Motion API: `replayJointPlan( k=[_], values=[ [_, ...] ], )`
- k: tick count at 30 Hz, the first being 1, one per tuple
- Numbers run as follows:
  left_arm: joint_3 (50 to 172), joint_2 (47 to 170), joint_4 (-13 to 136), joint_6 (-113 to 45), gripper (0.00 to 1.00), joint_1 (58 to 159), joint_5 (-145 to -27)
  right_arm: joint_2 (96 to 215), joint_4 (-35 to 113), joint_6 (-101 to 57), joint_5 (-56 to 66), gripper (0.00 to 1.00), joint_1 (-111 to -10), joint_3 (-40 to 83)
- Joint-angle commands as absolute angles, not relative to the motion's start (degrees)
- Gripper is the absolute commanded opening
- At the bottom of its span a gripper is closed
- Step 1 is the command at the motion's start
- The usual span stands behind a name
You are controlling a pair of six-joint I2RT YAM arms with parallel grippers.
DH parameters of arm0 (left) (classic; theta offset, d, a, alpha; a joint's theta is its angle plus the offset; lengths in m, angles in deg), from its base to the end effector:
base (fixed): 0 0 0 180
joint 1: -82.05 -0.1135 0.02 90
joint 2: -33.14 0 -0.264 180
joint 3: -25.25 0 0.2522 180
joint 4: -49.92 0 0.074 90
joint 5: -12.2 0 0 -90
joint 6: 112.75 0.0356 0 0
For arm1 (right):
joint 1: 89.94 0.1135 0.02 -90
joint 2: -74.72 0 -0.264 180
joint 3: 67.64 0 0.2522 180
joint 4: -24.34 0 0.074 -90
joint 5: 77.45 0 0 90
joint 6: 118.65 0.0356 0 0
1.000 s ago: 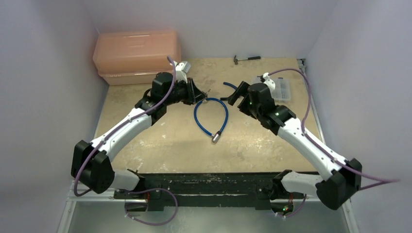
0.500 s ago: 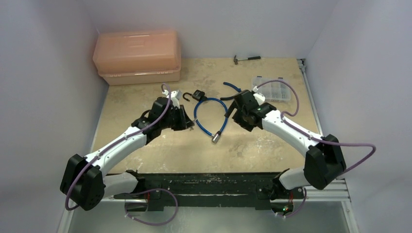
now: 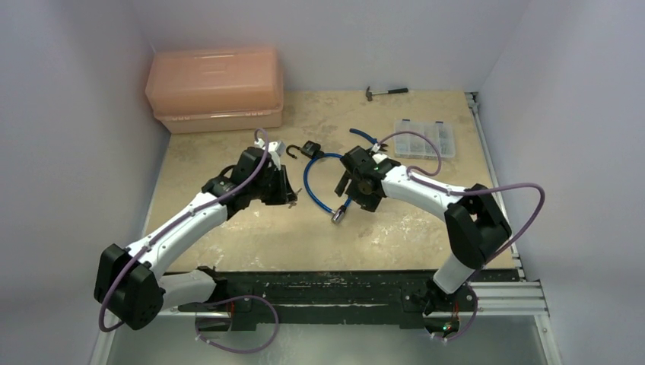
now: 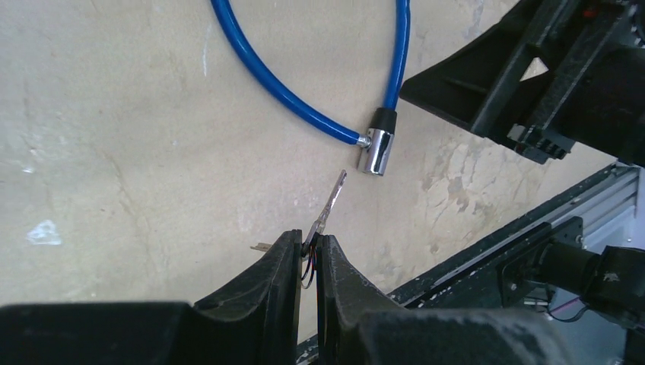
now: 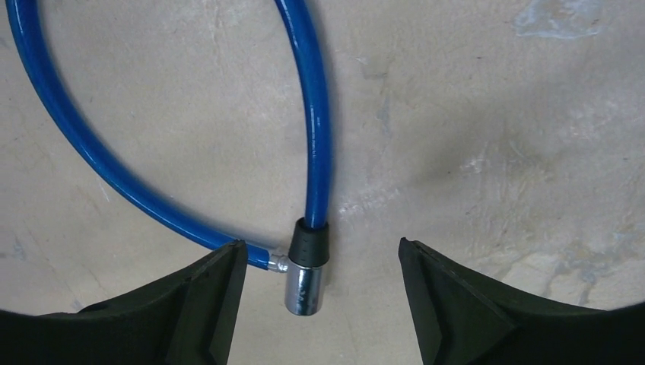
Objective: Unlock with the key
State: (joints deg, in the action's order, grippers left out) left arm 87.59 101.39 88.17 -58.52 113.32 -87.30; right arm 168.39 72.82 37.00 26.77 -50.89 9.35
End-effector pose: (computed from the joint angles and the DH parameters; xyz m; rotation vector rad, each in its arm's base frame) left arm 0.2118 -0.1355 0.2567 -0.0102 2.4608 -0.7446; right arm 0.2572 0.1974 0.2061 0.6860 2.5831 0.2623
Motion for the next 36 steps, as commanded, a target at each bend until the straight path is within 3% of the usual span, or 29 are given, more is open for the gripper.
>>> replayJointPlan(
  k=[1, 6, 12, 29, 33, 36],
  values=[
    [95.10, 99.45, 98.30, -50.54, 0.00, 113.52, -82.95, 170.72, 74.59, 39.61, 28.78, 0.80, -49.43, 13.46],
    [97.74, 98.34, 103.34, -44.02, 0.00, 113.43, -79.32, 174.08, 75.71, 40.42, 28.78, 0.77, -48.49, 15.73],
    [91.83, 94.90, 98.75, -42.99, 0.00, 113.43, -73.98, 177.35, 78.59, 41.15, 28.65, 0.72, -47.68, 17.98],
    [86.87, 93.75, 94.11, -43.15, 0.00, 113.39, -74.94, 182.30, 80.17, 42.18, 28.40, 0.51, -47.23, 20.45],
    [86.57, 92.97, 93.92, -43.21, 0.00, 113.40, -75.01, 182.81, 80.12, 42.00, 28.15, 0.40, -47.23, 20.91],
    [86.47, 92.90, 93.91, -43.23, 0.00, 113.38, -75.01, 182.87, 79.90, 41.97, 28.05, 0.24, -47.18, 20.92]
  ],
)
